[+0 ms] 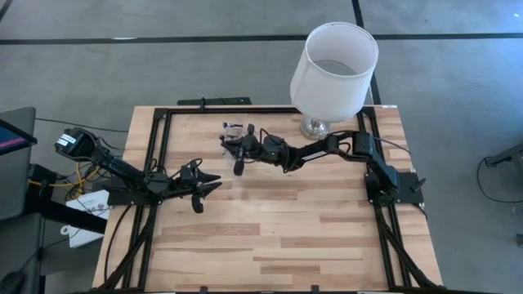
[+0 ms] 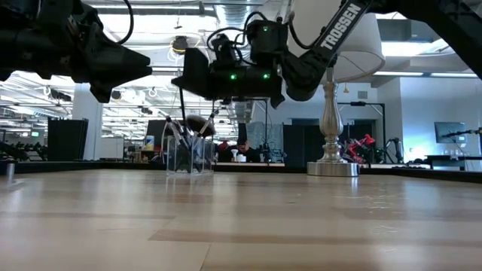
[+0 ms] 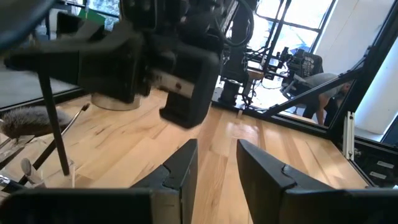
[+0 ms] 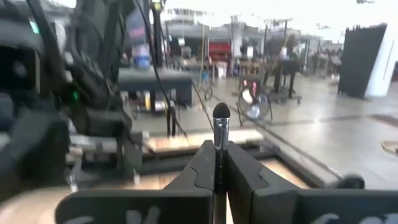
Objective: Put items in baskets/containers
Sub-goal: Put the eyeshadow brush into the right transparent organizer
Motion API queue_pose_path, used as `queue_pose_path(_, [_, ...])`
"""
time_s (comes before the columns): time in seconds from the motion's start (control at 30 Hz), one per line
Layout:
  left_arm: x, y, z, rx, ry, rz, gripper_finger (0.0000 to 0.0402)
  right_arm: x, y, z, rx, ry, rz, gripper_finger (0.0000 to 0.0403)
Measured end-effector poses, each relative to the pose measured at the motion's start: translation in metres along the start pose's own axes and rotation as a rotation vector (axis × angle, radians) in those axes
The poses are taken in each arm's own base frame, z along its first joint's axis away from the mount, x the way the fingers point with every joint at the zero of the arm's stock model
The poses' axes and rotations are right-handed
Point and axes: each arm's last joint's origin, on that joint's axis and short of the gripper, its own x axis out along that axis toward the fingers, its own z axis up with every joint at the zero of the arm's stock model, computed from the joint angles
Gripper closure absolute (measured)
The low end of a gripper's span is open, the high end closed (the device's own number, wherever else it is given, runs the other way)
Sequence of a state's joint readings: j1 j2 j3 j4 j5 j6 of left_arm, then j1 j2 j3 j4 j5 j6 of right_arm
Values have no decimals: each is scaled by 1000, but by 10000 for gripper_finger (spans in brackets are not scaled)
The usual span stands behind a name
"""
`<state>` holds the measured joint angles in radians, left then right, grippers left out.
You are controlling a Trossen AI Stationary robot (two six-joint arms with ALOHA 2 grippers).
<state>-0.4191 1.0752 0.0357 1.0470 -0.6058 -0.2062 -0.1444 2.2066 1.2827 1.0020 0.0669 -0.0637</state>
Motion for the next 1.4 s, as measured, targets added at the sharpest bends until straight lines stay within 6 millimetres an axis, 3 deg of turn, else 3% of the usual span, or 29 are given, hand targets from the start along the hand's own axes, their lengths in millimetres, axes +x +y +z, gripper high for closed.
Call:
queue_pose_path(0.13, [0, 0, 0, 0, 0, 0, 293, 0, -2, 4, 2, -40, -2, 393])
queue_pose_path(0.43, [0, 0, 0, 0, 0, 0, 293, 1, -14, -5, -1, 48, -42, 394])
queue_pose_path(0.7, [0, 0, 0, 0, 0, 0, 293, 0, -14, 11, -11, -107, -30, 393])
queue_pose_path(0.97, [0, 0, 0, 0, 0, 1, 293, 1, -26, -12, 0, 86, -72, 396])
queue_pose_path(1.23, [0, 0, 0, 0, 0, 0, 293, 1, -25, -13, -5, 95, -65, 397])
queue_pose_path(1.4, [0, 0, 0, 0, 0, 0, 293, 0, -23, -21, 20, 177, -57, 357])
